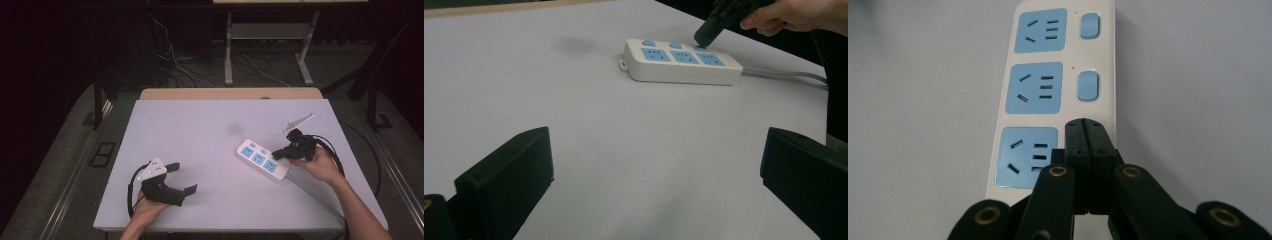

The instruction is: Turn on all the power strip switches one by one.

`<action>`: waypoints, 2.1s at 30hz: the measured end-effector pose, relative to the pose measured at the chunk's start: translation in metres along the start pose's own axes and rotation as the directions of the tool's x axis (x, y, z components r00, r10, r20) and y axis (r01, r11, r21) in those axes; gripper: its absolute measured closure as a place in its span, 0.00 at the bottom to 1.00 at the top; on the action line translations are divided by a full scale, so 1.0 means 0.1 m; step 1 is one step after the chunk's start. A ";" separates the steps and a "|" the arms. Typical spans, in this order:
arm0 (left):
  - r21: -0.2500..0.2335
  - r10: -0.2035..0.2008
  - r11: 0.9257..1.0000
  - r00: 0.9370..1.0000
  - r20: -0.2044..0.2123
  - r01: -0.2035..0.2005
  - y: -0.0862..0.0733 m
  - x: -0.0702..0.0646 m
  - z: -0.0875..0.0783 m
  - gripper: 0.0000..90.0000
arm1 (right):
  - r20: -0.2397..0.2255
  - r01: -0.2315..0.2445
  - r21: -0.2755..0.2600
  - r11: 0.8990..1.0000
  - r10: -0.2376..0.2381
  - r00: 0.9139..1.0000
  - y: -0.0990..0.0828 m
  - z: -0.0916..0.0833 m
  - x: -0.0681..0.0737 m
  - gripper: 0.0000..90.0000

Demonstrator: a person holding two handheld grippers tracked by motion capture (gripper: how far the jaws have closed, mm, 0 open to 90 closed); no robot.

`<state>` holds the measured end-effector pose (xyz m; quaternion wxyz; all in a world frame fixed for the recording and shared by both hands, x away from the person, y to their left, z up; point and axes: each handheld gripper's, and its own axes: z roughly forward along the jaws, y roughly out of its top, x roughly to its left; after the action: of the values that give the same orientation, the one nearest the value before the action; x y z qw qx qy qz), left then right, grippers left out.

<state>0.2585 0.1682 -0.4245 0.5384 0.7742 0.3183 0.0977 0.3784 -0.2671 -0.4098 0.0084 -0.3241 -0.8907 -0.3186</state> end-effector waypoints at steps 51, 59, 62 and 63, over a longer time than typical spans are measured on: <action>-0.008 -0.015 1.000 1.000 0.003 0.015 -0.01 0.01 -0.02 0.00 | -0.033 -0.035 -0.087 0.996 0.032 0.999 -0.16 0.03 -0.06 1.00; -0.005 -0.012 1.000 1.000 0.009 0.012 -0.02 0.01 -0.01 0.00 | -0.027 -0.046 -0.085 0.995 0.044 0.999 -0.14 0.02 -0.04 1.00; -0.005 -0.013 1.000 1.000 0.007 0.013 -0.02 0.02 -0.01 0.00 | -0.023 -0.043 -0.076 0.996 0.041 0.999 -0.13 0.02 -0.03 1.00; -0.005 -0.014 1.000 1.000 0.008 0.014 -0.02 0.02 -0.01 0.00 | -0.023 -0.043 -0.076 0.996 0.041 0.999 -0.13 0.02 -0.03 1.00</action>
<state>0.2585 0.1706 -0.4257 0.5424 0.7708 0.3214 0.0916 0.3734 -0.2756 -0.4191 0.0121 -0.3394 -0.8708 -0.3556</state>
